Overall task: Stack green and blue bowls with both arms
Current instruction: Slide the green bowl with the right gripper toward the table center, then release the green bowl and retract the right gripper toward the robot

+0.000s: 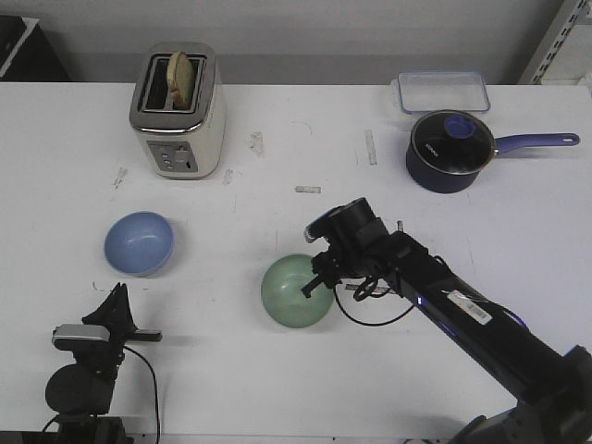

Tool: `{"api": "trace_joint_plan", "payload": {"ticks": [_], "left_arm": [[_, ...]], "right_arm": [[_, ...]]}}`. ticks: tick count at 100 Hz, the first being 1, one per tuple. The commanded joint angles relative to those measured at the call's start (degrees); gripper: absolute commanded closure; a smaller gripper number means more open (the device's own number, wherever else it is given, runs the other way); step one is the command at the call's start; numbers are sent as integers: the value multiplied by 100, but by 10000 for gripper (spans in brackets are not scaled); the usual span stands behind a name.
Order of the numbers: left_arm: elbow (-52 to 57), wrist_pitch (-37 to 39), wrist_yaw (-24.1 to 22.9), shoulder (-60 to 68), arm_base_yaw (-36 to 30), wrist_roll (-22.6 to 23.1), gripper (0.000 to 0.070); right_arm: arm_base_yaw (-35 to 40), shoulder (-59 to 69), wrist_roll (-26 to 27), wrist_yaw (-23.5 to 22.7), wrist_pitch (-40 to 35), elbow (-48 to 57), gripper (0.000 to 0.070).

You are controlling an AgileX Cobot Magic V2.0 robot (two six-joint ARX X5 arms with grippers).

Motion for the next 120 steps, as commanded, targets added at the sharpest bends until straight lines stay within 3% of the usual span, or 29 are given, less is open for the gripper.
{"api": "trace_joint_plan", "payload": {"ticks": [1,49,55,66,71,107,112,120], "left_arm": [[-118,61,2,-7,0,28,699],[-118,63,2,-7,0,28,699],[-118,66,2,-7,0,28,699],[-118,66,2,-7,0,28,699],[-118,66,2,-7,0,28,699],[-118,68,2,-7,0,28,699],[-118,72,2,-7,0,28,699],[-118,72,2,-7,0,28,699]], "right_arm": [[136,280,173,17,214,72,700],[289,791,142,264,374,66,676],[289,791,140,212,352,68,592],[289,789,136,-9,356,83,353],[286,765,138,-92,343,114,309],[94,-251,142,-61,448,365,313],[26,-494,140,66,442,365,342],[-105,-870,140,348,380,363,450]]}}
